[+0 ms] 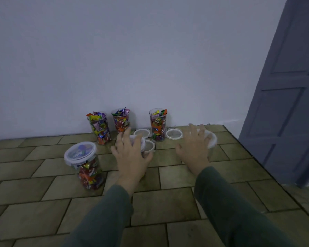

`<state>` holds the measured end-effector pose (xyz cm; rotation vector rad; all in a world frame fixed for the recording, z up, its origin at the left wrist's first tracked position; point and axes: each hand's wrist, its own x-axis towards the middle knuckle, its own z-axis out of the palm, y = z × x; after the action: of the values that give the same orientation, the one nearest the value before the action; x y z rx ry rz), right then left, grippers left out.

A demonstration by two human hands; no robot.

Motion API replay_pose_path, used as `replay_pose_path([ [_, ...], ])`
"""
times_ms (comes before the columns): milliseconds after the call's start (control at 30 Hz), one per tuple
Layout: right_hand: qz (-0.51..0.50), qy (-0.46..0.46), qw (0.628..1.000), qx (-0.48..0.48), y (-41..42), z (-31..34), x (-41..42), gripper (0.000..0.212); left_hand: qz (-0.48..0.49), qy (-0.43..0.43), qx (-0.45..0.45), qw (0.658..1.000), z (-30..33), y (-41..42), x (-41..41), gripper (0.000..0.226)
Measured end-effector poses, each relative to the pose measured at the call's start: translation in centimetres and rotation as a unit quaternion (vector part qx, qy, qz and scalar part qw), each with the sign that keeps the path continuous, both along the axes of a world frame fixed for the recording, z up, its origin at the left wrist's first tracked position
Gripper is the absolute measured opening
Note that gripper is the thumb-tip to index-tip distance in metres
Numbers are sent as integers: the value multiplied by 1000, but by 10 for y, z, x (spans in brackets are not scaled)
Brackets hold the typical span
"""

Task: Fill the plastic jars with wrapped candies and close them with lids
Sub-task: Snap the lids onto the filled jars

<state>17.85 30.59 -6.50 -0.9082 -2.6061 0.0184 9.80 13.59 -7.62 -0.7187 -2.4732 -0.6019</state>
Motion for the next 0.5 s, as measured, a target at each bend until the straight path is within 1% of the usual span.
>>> replay_pose_path([
  [67,93,83,992,-15,-8,-1,-10,46,-52,72,25,996,-1,13,6,49],
  [100,135,127,982,-35,-10,-1,-17,43,-92,89,39,991,-2,20,8,45],
  [167,180,186,958,-121,-11,0,-29,43,-167,82,52,981,-8,36,10,41],
  [233,172,197,942,-211,-9,0,-41,46,-203,0,42,978,-17,50,9,45],
  [267,162,196,935,-248,-6,0,-45,47,-196,-56,38,978,-21,56,7,46],
  [300,154,203,924,-285,-2,-1,-48,46,-176,-115,41,977,-24,61,4,45],
  [367,136,232,890,-368,6,-4,-56,40,-117,-221,27,968,-26,71,-5,40],
  [433,124,249,863,-421,13,-9,-68,40,-81,-271,8,959,-30,81,-18,37],
  [500,113,255,852,-443,20,-16,-83,44,-48,-292,0,955,-33,89,-27,35],
])
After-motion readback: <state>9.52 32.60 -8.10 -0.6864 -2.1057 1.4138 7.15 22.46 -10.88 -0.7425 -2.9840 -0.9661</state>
